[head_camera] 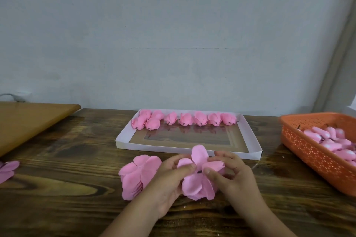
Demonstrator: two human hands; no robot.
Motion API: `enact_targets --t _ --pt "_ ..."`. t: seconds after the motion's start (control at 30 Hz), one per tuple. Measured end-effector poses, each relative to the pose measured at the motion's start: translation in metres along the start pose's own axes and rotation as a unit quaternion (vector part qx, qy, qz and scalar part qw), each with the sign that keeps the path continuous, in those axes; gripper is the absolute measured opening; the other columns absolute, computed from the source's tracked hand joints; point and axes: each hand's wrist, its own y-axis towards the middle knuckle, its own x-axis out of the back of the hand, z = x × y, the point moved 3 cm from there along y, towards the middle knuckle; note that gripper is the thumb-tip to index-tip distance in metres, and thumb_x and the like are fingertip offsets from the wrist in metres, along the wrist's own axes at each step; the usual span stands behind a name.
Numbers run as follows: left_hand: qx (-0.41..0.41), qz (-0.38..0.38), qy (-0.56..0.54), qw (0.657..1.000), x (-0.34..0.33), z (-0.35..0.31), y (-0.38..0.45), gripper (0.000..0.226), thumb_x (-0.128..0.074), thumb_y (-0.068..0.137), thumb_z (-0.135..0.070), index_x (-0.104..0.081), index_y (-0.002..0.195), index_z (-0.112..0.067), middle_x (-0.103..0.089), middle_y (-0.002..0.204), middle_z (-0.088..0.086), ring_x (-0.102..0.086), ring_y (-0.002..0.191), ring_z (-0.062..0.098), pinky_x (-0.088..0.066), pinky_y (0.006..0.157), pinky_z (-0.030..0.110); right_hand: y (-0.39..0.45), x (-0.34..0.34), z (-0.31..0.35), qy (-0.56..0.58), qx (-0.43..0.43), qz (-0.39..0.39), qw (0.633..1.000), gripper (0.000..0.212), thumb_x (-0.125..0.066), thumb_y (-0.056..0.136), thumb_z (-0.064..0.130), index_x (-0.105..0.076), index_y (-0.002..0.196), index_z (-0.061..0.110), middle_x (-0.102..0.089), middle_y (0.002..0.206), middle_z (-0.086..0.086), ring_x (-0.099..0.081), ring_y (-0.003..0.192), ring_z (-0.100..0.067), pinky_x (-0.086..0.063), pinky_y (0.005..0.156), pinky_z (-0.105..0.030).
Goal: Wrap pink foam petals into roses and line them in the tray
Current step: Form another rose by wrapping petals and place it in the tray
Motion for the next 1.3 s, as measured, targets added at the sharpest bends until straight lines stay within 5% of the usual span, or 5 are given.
enact_targets --t 0.3,0.47,0.63,0.8,1.3 --pt "-0.014 0.052 0.018 0.998 -0.009 0.001 -0.005 0.022 -0.057 0.100 -0.009 -0.063 0.122 -0.004 -0.071 0.089 0.030 -0.069 0.077 0.037 -0.053 0.064 0.037 -0.007 -0.007 0.008 -0.069 0.086 -0.005 0.994 0.040 -0.087 0.070 0.018 -0.073 0.086 0.052 -0.059 0.112 0.017 -0.056 0.109 0.008 -0.049 0.081 -0.008" --pt "-0.007 0.055 -0.017 0.998 -0.010 0.001 -0.004 0.022 -0.060 0.098 -0.013 -0.063 0.108 0.006 -0.068 0.078 0.030 -0.065 0.075 0.036 -0.050 0.062 0.035 -0.006 -0.004 0.004 -0.021 0.065 -0.011 0.998 0.051 -0.089 0.068 0.018 -0.063 0.099 0.048 -0.069 0.105 0.022 -0.064 0.100 0.000 -0.057 0.080 -0.022" --pt "-0.004 0.046 -0.032 0.998 -0.008 0.000 -0.002 0.027 -0.060 0.098 -0.013 -0.066 0.114 0.007 -0.071 0.100 0.033 -0.069 0.090 0.039 -0.058 0.074 0.044 -0.005 -0.003 -0.001 0.006 0.059 -0.010 0.998 0.039 -0.087 0.071 0.009 -0.072 0.095 0.036 -0.071 0.110 0.015 -0.069 0.099 -0.012 -0.061 0.078 -0.041" --pt "-0.008 0.032 -0.029 0.999 -0.009 0.001 -0.003 0.033 -0.063 0.099 -0.021 -0.065 0.121 0.003 -0.069 0.116 0.030 -0.065 0.110 0.049 -0.054 0.077 0.045 -0.004 -0.004 -0.003 0.002 0.065 0.009 0.998 0.036 -0.086 0.073 0.014 -0.077 0.098 0.037 -0.064 0.116 0.023 -0.068 0.103 -0.009 -0.061 0.072 -0.027" --pt "-0.012 0.033 -0.014 0.999 -0.013 0.003 -0.005 0.024 -0.062 0.100 -0.016 -0.066 0.120 -0.002 -0.073 0.106 0.025 -0.071 0.095 0.035 -0.057 0.070 0.038 -0.003 -0.005 -0.002 -0.036 0.083 -0.011 0.996 0.032 -0.084 0.076 0.015 -0.077 0.095 0.040 -0.067 0.111 0.018 -0.064 0.109 -0.003 -0.054 0.086 -0.019"
